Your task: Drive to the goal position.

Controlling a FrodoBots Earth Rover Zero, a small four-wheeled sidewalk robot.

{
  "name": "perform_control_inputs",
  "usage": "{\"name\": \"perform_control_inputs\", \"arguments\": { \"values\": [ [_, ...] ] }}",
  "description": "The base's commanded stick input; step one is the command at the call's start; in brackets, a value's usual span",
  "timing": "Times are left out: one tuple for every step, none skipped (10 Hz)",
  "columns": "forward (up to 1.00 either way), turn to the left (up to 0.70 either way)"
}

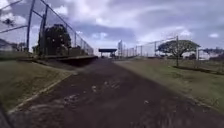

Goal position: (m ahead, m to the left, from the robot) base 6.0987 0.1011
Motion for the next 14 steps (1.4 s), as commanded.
{"name": "perform_control_inputs", "arguments": {
  "values": [
    [0.70,0.35],
    [0.70,0.35],
    [0.70,0.35],
    [0.70,0.34],
    [0.70,0.05],
    [0.70,0.00],
    [0.70,0.00],
    [0.70,0.00],
    [0.70,0.00],
    [0.70,0.01],
    [0.70,0.02],
    [0.70,0.02],
    [0.70,0.02],
    [0.70,0.03]
  ]
}}
